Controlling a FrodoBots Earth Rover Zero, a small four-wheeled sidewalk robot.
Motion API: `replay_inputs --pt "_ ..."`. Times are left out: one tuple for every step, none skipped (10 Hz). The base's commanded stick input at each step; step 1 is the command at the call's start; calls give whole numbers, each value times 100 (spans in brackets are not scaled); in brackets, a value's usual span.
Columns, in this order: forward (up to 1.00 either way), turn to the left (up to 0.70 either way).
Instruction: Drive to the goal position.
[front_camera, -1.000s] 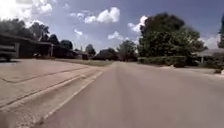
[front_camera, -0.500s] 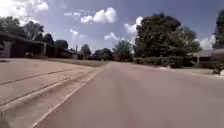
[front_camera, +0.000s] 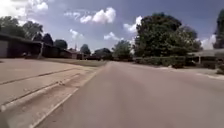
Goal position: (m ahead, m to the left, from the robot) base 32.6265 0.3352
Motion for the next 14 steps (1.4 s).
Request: replay_inputs --pt "100 0" --pt "100 0" --pt "100 0" --pt "100 0" --pt "100 0" --pt "100 0" --pt "100 0" --pt "100 0" --pt "100 0" --pt "100 0" --pt "100 0" --pt "100 0" --pt "100 0" --pt "100 0"
